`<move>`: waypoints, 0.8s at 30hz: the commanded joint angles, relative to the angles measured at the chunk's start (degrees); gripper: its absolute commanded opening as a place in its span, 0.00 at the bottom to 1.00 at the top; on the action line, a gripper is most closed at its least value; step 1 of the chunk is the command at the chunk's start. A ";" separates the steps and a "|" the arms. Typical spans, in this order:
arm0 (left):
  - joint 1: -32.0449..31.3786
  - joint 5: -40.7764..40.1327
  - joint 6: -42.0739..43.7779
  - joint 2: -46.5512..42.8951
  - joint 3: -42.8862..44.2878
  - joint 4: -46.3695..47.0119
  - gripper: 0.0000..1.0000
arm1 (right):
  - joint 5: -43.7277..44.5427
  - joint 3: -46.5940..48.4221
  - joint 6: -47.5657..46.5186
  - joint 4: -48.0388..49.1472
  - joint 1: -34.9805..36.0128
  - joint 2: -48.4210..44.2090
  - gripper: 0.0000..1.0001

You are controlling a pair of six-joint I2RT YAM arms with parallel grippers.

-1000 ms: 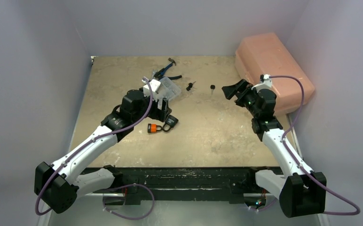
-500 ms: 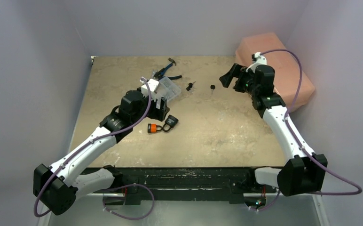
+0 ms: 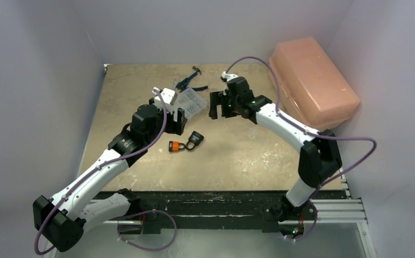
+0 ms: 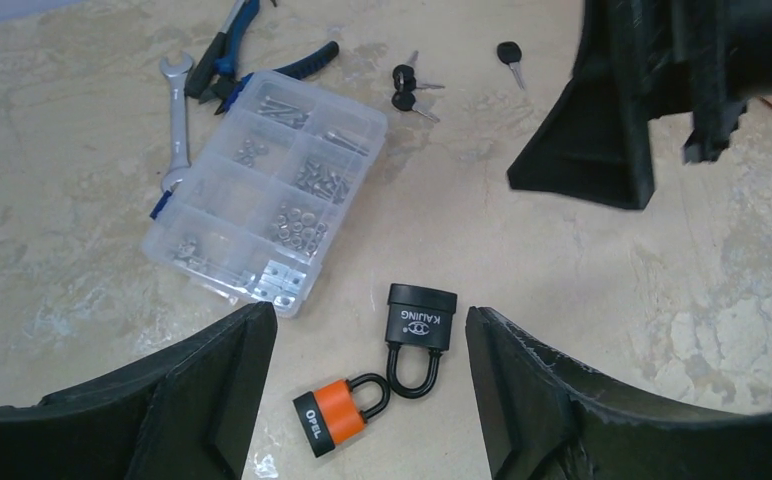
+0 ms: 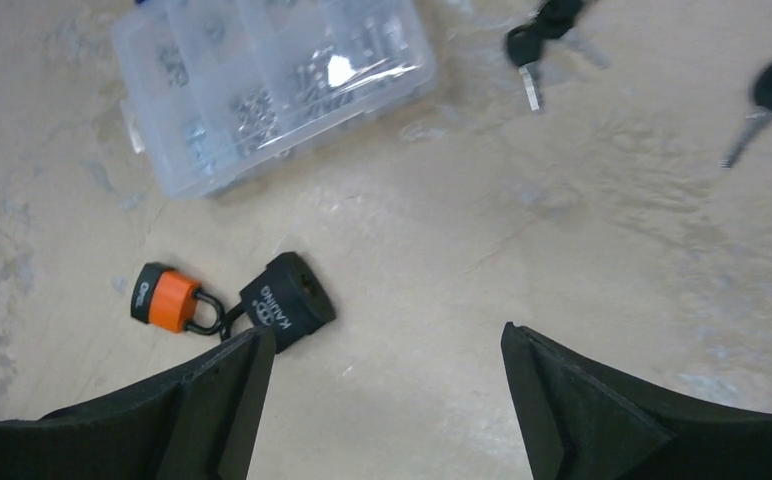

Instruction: Unlock with the key

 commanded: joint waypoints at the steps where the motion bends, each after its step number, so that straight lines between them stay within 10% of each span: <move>1: -0.30 -3.20 1.26 -1.48 -0.29 0.78 0.73 | -2.71 7.45 -3.75 -0.86 4.79 5.72 0.91; 24: -0.30 -8.31 1.78 -0.70 -0.63 0.80 0.72 | -5.58 23.20 -2.41 1.63 13.10 32.62 0.52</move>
